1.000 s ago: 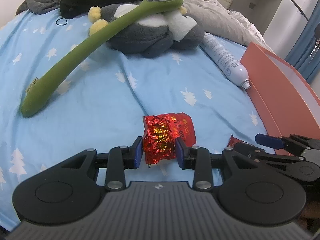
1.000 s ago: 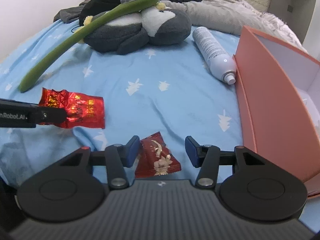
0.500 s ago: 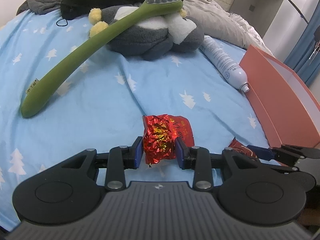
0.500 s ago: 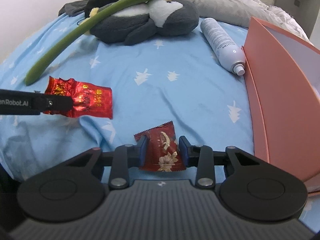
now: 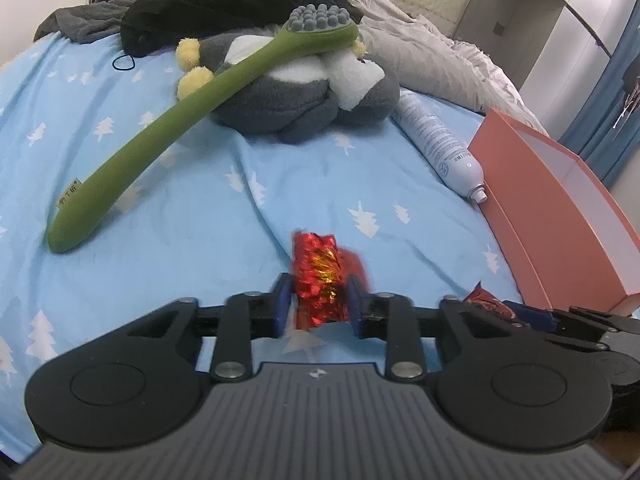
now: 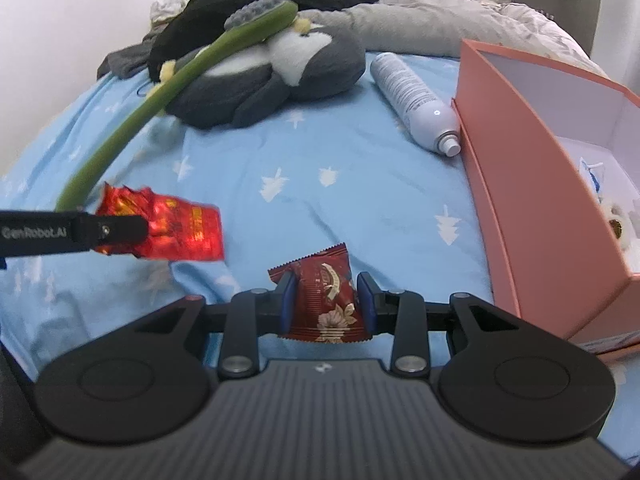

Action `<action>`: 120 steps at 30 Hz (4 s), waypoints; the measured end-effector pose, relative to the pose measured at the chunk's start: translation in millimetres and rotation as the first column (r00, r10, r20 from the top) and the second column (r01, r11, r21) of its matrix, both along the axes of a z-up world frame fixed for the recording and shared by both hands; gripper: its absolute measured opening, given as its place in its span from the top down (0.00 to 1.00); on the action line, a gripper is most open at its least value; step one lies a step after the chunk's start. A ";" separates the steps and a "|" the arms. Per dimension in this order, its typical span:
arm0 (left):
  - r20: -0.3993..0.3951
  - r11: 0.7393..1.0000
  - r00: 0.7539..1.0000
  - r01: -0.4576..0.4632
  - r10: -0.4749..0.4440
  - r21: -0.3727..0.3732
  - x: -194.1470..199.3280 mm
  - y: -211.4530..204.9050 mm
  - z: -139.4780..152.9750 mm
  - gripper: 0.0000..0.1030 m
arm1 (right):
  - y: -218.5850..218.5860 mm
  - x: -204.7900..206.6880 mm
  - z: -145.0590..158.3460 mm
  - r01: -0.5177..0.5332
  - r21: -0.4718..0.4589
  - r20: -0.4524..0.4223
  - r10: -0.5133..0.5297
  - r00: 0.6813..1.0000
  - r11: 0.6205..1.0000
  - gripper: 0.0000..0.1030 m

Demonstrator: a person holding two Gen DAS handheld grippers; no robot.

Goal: Organize soft objects

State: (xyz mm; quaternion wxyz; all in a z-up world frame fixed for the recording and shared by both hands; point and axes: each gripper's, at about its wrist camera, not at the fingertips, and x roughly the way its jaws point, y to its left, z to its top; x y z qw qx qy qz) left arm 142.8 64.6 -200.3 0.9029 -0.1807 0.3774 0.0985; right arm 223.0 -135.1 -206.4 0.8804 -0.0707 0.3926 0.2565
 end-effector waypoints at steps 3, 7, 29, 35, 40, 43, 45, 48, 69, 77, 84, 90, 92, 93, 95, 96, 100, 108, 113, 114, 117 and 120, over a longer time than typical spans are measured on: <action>0.009 1.000 1.000 0.003 -0.003 -0.015 0.2 0.0 4.6 0.74 | -3.6 0.5 6.5 0.013 0.024 0.002 -0.013 1.000 1.000 0.65; 0.003 1.000 1.000 0.005 -0.005 0.006 2.0 -2.2 3.8 0.74 | -4.0 1.4 7.3 0.021 0.027 0.004 -0.021 1.000 0.999 0.65; 0.070 0.999 0.997 0.026 -0.029 0.043 12.1 -12.1 53.6 0.75 | -14.1 10.3 45.9 0.057 0.116 0.019 -0.059 0.998 0.992 0.65; 0.113 0.998 0.992 0.049 -0.053 0.043 20.2 -21.3 83.6 0.75 | -23.5 15.1 75.4 0.075 0.157 0.053 -0.084 0.995 0.985 0.65; 0.165 0.995 0.982 0.087 -0.095 0.052 31.5 -35.7 112.4 0.75 | -33.5 19.1 103.0 0.089 0.190 0.090 -0.107 0.990 0.978 0.65; 0.199 0.992 0.972 0.113 -0.121 0.053 39.5 -46.8 128.9 0.75 | -41.7 22.0 119.4 0.105 0.204 0.117 -0.131 0.984 0.973 0.65; 0.226 0.989 0.963 0.134 -0.144 0.058 46.1 -57.0 141.4 0.75 | -48.5 23.5 130.3 0.117 0.217 0.135 -0.148 0.980 0.969 0.65; 0.265 0.984 0.948 0.165 -0.177 0.066 56.3 -73.3 159.0 0.75 | -60.8 26.0 144.9 0.133 0.237 0.158 -0.173 0.972 0.963 0.65; 0.238 0.908 0.879 0.419 -0.414 0.032 182.8 -211.6 149.7 0.75 | -176.9 92.9 140.1 0.383 0.210 0.136 -0.415 0.900 0.899 0.65; 0.120 0.877 0.870 0.480 -0.478 0.010 243.6 -243.0 99.0 0.75 | -208.2 133.9 87.3 0.458 0.116 0.019 -0.463 0.886 0.881 0.65; 0.010 0.857 0.857 0.516 -0.516 -0.011 276.7 -260.5 62.1 0.74 | -217.2 156.9 50.9 0.467 0.052 -0.070 -0.464 0.883 0.883 0.64; -0.047 0.864 0.863 0.502 -0.503 -0.037 289.6 -262.9 42.9 0.74 | -221.1 162.9 34.2 0.480 0.026 -0.121 -0.474 0.872 0.877 0.63; -0.068 0.864 0.861 0.503 -0.504 -0.030 291.1 -262.3 40.8 0.68 | -222.1 163.7 34.2 0.481 0.025 -0.123 -0.474 0.872 0.877 0.62; -0.070 0.865 0.862 0.501 -0.501 -0.027 290.8 -261.4 40.7 0.67 | -222.3 162.7 35.0 0.478 0.025 -0.120 -0.472 0.873 0.878 0.58; -0.067 0.867 0.864 0.498 -0.499 -0.028 287.1 -258.7 43.3 0.66 | -221.8 160.0 37.4 0.477 0.024 -0.114 -0.472 0.874 0.878 0.52; -0.067 0.868 0.866 0.496 -0.496 -0.029 285.3 -257.1 45.3 0.65 | -221.5 158.3 39.5 0.475 0.027 -0.113 -0.469 0.876 0.880 0.52; -0.055 0.865 0.864 0.501 -0.501 -0.010 270.5 -252.7 61.8 0.59 | -222.1 149.7 54.0 0.478 0.046 -0.095 -0.473 0.876 0.877 0.52; 0.015 0.857 0.857 0.514 -0.515 0.036 223.1 -241.2 114.5 0.54 | -219.1 109.5 103.7 0.486 0.121 -0.017 -0.488 0.873 0.865 0.52; 0.064 0.858 0.855 0.511 -0.514 0.059 184.6 -232.6 147.7 0.54 | -214.4 76.8 136.8 0.482 0.162 0.034 -0.493 0.869 0.861 0.52; 0.075 0.859 0.855 0.508 -0.512 0.067 176.7 -230.5 154.7 0.54 | -213.0 68.9 143.8 0.481 0.169 0.048 -0.495 0.868 0.860 0.52; 0.107 0.858 0.851 0.507 -0.514 0.086 154.5 -224.4 174.5 0.54 | -208.3 49.9 159.7 0.475 0.188 0.073 -0.495 0.866 0.859 0.52; 0.140 0.856 0.845 0.506 -0.517 0.103 130.8 -216.5 193.1 0.54 | -200.4 29.1 174.8 0.470 0.206 0.106 -0.497 0.861 0.858 0.52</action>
